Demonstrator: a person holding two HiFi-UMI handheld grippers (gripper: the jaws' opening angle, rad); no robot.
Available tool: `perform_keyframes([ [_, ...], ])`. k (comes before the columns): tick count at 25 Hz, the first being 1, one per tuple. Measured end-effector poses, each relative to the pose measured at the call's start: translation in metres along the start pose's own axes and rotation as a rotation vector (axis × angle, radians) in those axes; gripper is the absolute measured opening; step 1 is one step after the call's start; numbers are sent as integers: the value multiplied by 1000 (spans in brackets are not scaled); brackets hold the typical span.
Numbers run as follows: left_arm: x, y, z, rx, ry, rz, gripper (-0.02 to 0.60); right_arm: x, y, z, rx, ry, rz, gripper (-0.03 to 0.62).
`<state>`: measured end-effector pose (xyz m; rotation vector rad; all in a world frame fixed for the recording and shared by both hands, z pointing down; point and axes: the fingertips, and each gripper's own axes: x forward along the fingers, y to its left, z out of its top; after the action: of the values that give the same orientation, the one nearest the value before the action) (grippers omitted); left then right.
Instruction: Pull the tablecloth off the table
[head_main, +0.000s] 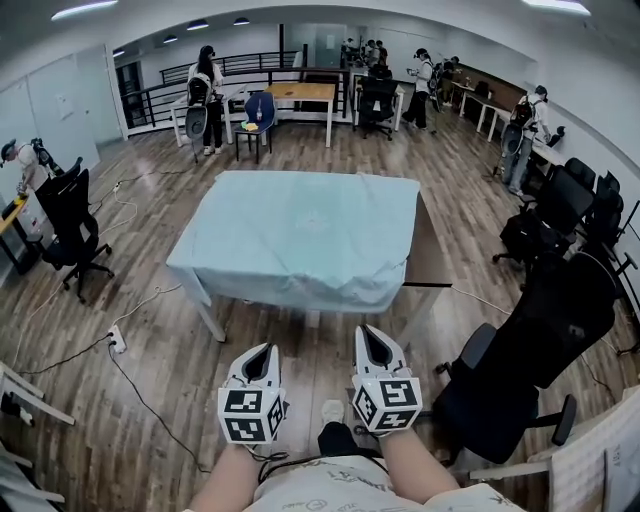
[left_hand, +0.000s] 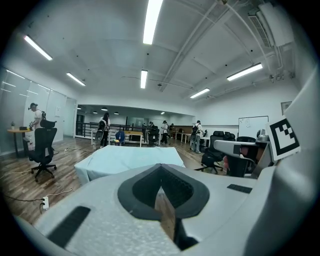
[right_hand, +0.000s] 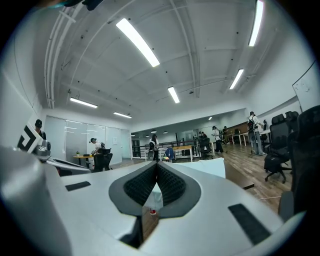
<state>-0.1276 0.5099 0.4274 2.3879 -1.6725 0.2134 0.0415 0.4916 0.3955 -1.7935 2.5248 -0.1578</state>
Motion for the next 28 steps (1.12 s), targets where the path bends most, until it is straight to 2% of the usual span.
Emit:
perform_keyframes([
  [8,62,26,7,10,18,-4,11,67,-21,-6,18,4,-4,14],
  [17,149,62,38,2,14,21,11,168,-45,5,5,11,39,14],
  [25,229,73,46,-6,59,20,11,237,-89,0,20,50,36,14],
  [28,266,74,61,4,52,15,11,267,-110,5,21,47,33,14],
])
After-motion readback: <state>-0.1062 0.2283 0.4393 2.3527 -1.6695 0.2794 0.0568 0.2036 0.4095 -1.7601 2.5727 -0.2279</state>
